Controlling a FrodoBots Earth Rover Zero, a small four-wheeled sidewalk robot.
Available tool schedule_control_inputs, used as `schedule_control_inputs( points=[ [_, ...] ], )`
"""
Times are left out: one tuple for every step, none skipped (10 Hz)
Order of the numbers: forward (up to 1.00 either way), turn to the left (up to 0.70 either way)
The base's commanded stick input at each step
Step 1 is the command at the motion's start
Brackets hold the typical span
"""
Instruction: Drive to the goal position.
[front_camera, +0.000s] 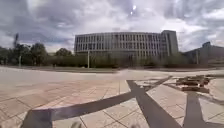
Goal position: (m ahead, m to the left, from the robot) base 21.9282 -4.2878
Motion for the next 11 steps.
schedule_control_inputs(
  points=[
    [0.70,-0.29],
    [0.70,-0.18],
    [0.70,-0.07],
    [0.70,0.00],
    [0.70,0.00],
    [0.70,0.00],
    [0.70,0.00],
    [0.70,0.00],
    [0.70,0.00],
    [0.70,0.00],
    [0.70,0.00]
  ],
)
